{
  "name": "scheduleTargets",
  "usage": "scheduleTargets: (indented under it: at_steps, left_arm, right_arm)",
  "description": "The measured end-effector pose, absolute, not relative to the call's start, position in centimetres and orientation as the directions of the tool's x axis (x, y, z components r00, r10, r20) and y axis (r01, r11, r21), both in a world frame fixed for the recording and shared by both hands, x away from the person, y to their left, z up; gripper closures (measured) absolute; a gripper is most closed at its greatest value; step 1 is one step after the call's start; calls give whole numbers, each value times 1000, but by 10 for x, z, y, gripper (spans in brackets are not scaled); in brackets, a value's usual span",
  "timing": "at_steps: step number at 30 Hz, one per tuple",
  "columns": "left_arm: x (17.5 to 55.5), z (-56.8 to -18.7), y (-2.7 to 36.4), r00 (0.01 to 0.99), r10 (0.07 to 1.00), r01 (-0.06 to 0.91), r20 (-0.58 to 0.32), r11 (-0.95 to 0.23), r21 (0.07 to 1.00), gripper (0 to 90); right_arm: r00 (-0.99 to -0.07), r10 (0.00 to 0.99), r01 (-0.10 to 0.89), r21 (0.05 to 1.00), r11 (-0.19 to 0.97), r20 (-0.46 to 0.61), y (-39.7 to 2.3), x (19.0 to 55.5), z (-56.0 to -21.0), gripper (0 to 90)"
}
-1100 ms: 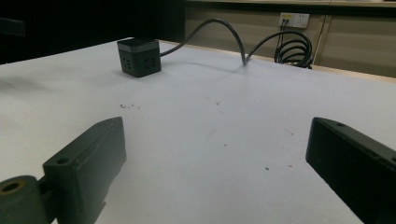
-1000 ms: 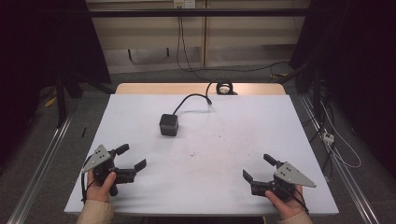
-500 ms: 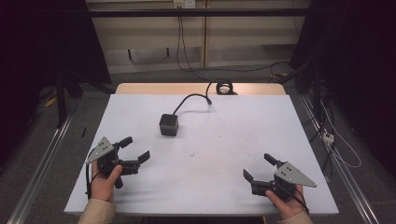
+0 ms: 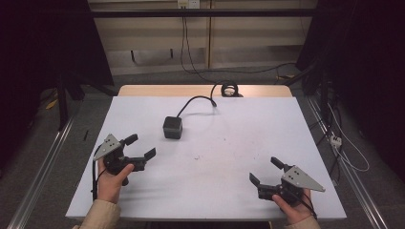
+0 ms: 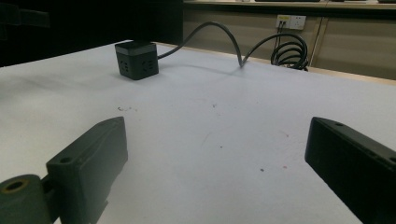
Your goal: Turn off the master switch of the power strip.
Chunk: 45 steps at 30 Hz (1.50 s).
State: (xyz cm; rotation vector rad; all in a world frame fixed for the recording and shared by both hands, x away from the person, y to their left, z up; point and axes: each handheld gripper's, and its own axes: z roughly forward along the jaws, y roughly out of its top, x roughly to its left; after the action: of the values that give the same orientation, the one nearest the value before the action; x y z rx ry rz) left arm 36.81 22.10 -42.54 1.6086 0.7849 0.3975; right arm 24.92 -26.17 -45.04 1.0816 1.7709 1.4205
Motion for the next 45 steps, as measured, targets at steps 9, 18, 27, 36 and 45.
scheduleTargets:
  at_steps: [9, 18, 27, 36, 45]
  left_arm:
    - [377, -424, 214, 717, 677, 264, -164, -47, 963, 33]
    - [387, -424, 205, 717, 677, 269, -164, -52, 962, 38]
    - [396, -424, 197, 716, 679, 265, -163, -49, 963, 50]
    - [404, -423, 191, 716, 681, 264, -156, -56, 963, 53]
    - [413, -424, 181, 719, 682, 254, -132, -81, 964, 77]
  right_arm:
    - [-479, 877, 212, 973, 91, 23, -262, 249, -450, 56]
    - [-478, 878, 212, 974, 85, 28, -263, 249, -449, 57]
    - [-479, 877, 212, 974, 85, 27, -263, 248, -449, 58]
    - [-481, 876, 214, 973, 85, 28, -264, 249, -449, 59]
    - [-480, 877, 209, 974, 85, 26, -265, 249, -450, 59]
